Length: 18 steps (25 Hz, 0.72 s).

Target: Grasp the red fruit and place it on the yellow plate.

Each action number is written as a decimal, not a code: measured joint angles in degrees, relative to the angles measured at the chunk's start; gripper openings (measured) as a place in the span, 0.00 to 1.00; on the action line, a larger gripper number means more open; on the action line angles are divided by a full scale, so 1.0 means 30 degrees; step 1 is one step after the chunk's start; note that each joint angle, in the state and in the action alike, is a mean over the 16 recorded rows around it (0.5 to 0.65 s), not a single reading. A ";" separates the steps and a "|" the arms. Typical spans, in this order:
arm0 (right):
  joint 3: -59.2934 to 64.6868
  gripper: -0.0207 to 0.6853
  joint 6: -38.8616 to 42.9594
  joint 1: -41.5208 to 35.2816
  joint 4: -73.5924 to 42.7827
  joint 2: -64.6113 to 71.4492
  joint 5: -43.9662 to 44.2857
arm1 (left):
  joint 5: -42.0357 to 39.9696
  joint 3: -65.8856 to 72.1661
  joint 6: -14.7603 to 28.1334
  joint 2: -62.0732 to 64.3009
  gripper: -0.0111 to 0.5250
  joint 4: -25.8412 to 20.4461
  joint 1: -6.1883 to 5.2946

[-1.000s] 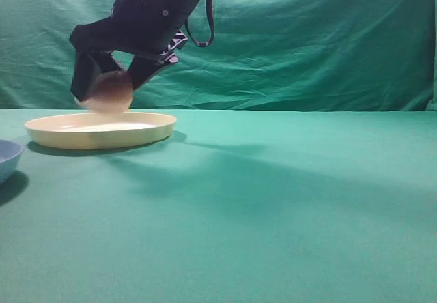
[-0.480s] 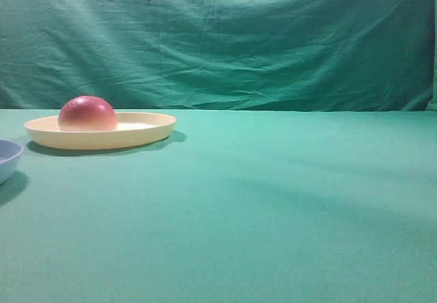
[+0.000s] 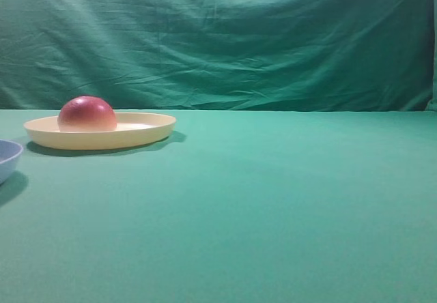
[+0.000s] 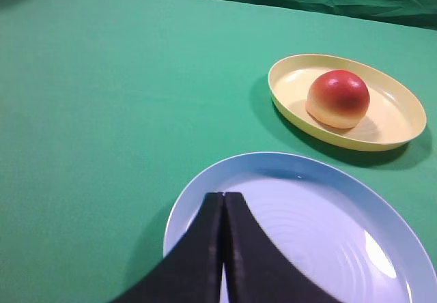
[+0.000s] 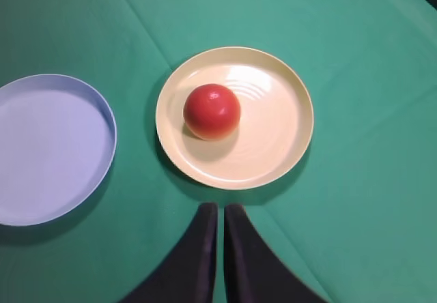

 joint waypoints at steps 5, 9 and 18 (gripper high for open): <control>0.3333 0.03 0.0081 -0.0003 0.0245 -0.2870 -0.1285 | 0.0000 0.0000 0.0000 0.0000 0.02 0.0000 0.0000; 0.5652 0.03 0.0177 -0.0003 0.0047 -0.5025 -0.1690 | 0.0000 0.0000 0.0000 0.0000 0.02 0.0000 0.0000; 0.7981 0.03 0.1930 -0.0003 -0.2193 -0.7830 -0.0823 | 0.0000 0.0000 0.0000 0.0000 0.02 0.0000 0.0000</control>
